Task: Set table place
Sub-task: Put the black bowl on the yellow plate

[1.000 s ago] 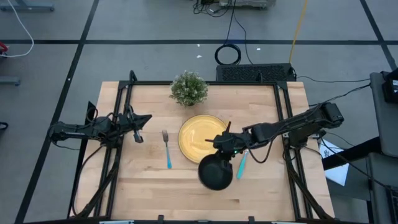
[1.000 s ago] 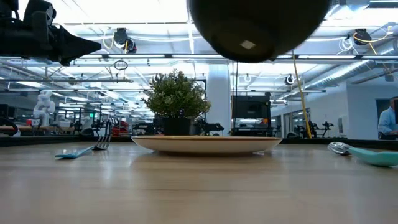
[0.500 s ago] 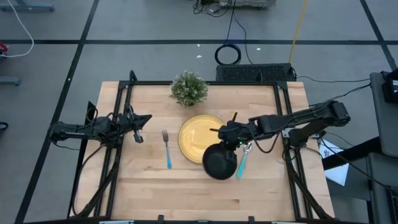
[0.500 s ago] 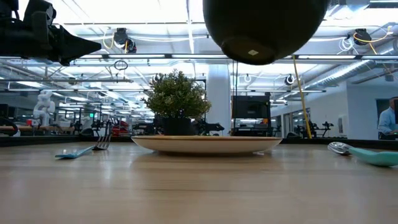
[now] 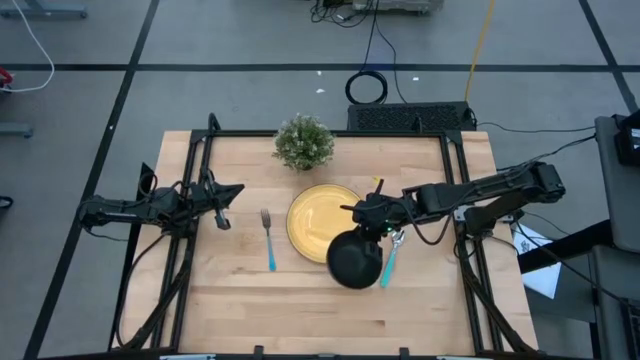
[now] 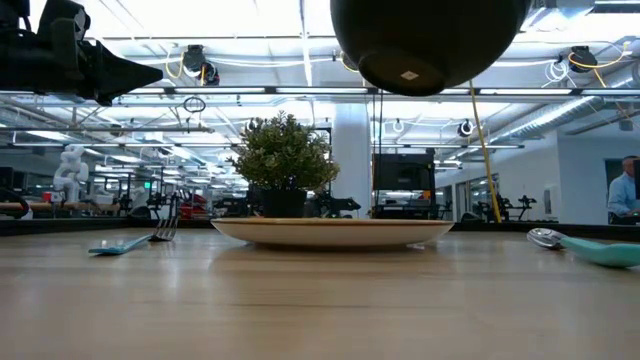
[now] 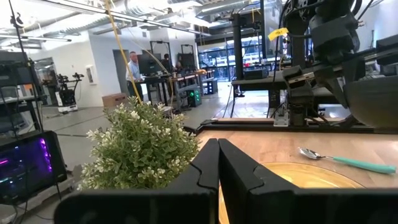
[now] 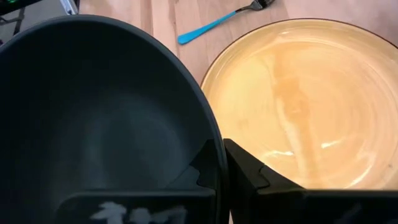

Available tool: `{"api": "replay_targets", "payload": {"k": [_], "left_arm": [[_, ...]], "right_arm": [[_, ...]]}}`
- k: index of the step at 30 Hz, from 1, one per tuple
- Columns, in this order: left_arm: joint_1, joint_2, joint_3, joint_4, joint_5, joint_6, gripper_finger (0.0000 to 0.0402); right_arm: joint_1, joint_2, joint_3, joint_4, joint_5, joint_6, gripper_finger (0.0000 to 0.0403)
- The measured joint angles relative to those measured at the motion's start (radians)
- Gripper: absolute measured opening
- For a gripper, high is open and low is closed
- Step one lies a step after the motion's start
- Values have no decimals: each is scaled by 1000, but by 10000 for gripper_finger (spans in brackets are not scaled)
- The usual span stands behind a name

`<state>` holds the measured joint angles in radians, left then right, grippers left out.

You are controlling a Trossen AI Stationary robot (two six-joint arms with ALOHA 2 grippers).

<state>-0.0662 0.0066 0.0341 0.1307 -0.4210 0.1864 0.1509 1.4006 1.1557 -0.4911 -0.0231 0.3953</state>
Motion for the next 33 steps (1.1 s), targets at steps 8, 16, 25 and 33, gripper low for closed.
{"api": "replay_targets", "payload": {"k": [8,16,25,33], "left_arm": [[0,0,0,0,0,0,8],[0,0,0,0,0,0,8],[0,0,0,0,-1,0,8],[0,0,0,0,-1,0,8]], "right_arm": [[-17,-24,0,-3,0,-19,5],[-67,-89,0,-15,0,-43,5],[-134,-150,0,-38,0,-113,5],[-185,-193,0,-72,0,-108,5]]}}
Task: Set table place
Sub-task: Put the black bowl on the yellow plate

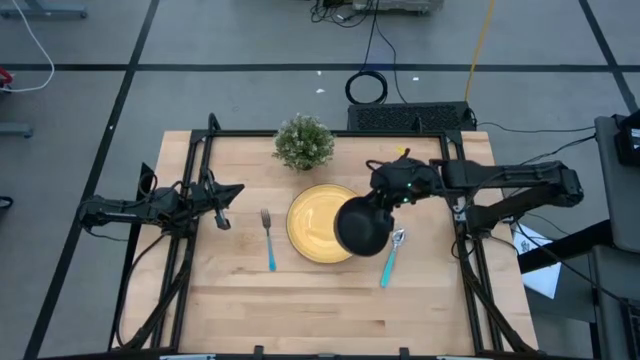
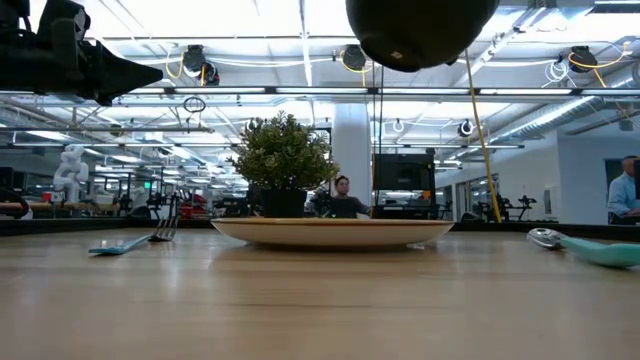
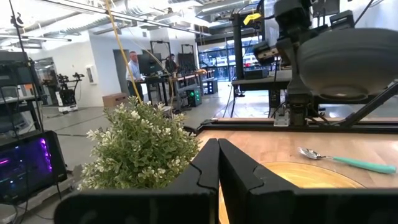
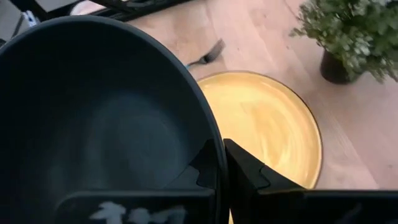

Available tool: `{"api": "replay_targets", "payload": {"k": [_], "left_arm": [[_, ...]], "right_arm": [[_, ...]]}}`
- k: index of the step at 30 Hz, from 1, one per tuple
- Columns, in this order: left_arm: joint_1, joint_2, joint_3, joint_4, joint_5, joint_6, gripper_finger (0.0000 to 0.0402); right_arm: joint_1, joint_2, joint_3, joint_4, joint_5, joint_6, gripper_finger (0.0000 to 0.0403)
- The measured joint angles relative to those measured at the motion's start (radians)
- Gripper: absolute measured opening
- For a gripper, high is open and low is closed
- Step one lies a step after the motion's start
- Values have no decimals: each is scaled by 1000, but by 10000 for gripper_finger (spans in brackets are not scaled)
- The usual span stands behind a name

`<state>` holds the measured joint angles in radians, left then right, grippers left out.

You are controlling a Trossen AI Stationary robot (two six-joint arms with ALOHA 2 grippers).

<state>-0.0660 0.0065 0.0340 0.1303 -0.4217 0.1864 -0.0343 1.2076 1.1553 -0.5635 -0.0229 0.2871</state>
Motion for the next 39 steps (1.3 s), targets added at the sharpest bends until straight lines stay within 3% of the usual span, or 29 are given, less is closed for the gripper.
{"api": "replay_targets", "payload": {"k": [22,26,39], "left_arm": [[0,0,0,-29,0,-8,8],[0,0,0,-31,0,-8,8],[0,0,0,-30,0,-8,8]], "right_arm": [[-115,-101,-21,-35,-1,-20,6],[-140,-143,-79,-13,-3,-29,6],[-142,-320,-395,287,-36,11,6]]}}
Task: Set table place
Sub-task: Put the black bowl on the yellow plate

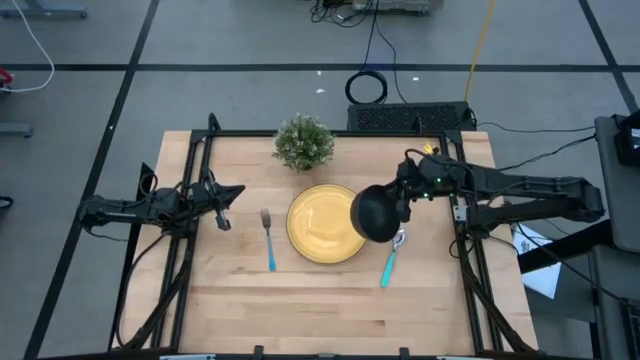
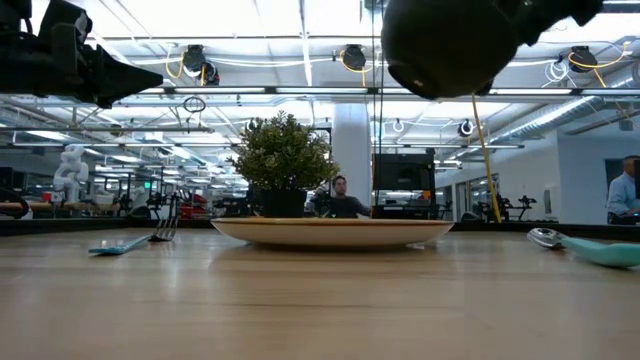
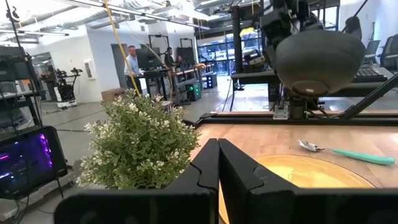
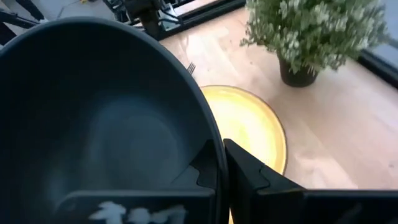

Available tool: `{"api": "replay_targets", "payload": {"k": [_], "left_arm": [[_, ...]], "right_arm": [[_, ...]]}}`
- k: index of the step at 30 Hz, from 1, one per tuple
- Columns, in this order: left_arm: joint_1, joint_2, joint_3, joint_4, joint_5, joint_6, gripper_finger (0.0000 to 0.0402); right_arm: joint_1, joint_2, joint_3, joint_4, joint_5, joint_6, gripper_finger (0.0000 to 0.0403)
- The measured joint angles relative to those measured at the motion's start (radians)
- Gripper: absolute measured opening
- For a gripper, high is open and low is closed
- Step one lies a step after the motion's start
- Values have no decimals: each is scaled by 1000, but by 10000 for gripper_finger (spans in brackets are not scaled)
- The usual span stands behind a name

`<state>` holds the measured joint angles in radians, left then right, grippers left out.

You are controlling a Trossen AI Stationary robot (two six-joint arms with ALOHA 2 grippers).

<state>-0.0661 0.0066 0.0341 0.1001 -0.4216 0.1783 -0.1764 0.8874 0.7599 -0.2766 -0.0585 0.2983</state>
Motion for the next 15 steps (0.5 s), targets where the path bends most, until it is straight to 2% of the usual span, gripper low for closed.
{"api": "replay_targets", "payload": {"k": [8,15], "left_arm": [[0,0,0,2,0,0,8],[0,0,0,8,0,0,8]], "right_arm": [[1,-37,-122,191,-27,15,6],[0,-27,-129,198,-28,15,6]]}}
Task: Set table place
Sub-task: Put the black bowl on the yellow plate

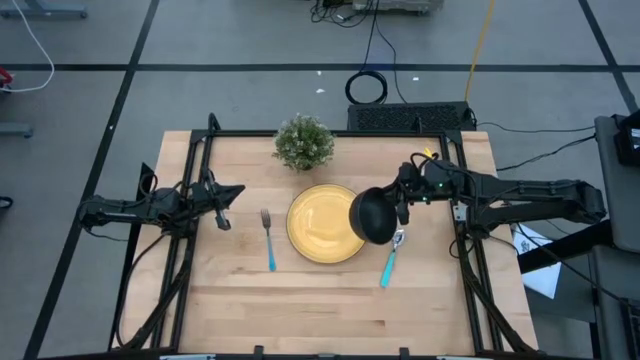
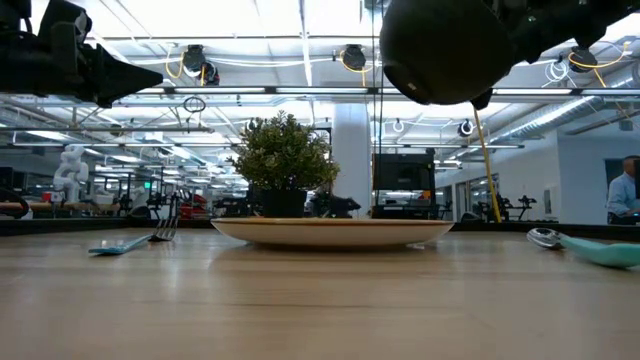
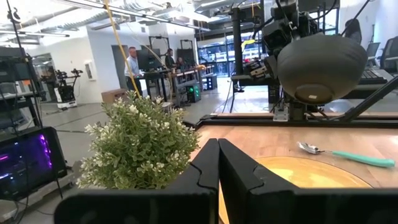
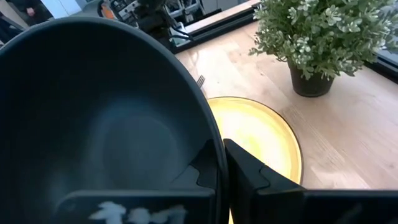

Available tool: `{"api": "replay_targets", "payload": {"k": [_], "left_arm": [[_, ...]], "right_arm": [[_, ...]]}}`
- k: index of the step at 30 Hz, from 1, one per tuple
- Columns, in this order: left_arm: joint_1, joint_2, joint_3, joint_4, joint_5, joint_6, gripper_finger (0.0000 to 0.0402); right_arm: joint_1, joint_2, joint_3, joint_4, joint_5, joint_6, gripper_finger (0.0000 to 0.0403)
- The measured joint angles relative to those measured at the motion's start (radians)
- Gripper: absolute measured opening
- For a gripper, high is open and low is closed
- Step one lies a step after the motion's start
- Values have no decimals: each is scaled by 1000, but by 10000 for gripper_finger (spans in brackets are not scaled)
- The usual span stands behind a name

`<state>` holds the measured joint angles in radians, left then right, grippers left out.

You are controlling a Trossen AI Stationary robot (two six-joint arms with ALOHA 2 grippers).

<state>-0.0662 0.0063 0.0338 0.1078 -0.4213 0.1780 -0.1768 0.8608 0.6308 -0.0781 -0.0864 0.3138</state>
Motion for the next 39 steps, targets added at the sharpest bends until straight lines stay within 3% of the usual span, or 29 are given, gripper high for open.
{"api": "replay_targets", "payload": {"k": [11,21,31,39], "left_arm": [[0,0,0,0,0,-4,8],[0,0,0,0,0,-11,8],[0,0,0,0,0,-12,8],[0,0,0,-1,0,-11,8]], "right_arm": [[0,5,-2,5,5,-8,6],[-31,8,-122,92,6,2,6],[-72,8,-130,129,3,-68,6],[-83,83,-130,306,-67,-69,5]]}}
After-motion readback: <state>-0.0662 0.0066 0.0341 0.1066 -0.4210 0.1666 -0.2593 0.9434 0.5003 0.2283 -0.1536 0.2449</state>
